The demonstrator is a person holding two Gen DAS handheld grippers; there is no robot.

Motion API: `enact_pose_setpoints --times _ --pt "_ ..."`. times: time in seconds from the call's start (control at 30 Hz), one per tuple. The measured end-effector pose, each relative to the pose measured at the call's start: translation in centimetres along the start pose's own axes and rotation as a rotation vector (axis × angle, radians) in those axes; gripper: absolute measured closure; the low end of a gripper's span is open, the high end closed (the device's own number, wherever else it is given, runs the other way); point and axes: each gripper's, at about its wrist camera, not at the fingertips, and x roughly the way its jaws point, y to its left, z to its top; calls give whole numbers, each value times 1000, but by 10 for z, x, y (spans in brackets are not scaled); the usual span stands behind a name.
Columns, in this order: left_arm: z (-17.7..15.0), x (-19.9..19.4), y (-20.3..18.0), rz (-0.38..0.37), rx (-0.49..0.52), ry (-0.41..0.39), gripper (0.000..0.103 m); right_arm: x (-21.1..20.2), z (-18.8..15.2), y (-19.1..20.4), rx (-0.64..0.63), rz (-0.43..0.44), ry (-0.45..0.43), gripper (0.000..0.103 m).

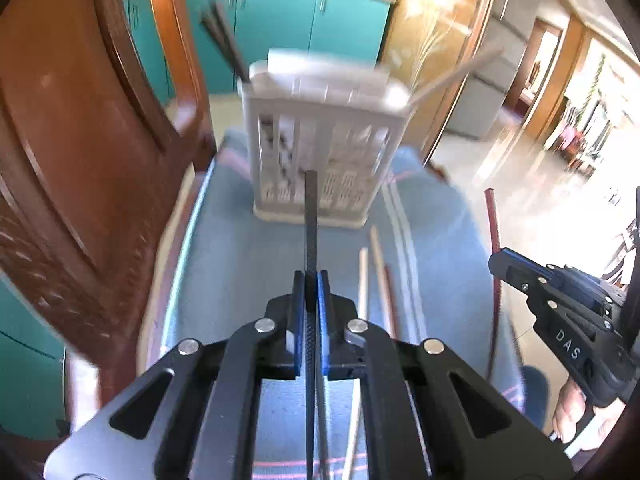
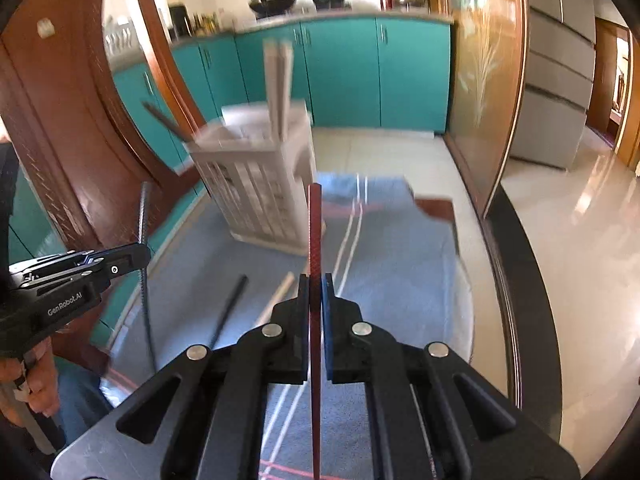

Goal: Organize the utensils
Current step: 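Carry both chopsticks over the white holder and open both tools to drop them in, then move both open tools back down to the chopsticks on the cloth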

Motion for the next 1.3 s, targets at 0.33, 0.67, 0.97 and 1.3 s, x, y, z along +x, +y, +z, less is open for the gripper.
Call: enact_pose_setpoints --times 0.33,0.67,0.97,1.3 --pt "41 -91 4 -43 3 -193 96 -70 47 8 -10 84 -185 96" --pt "118 -149 3 -46 13 -366 96 -100 143 33 -28 134 -348 96" --pt "173 -116 -12 53 6 -477 96 -39 162 56 -70 -8 -424 96" --pt "133 -26 -1 90 -9 -298 96 24 124 60 -122 -8 -321 97"
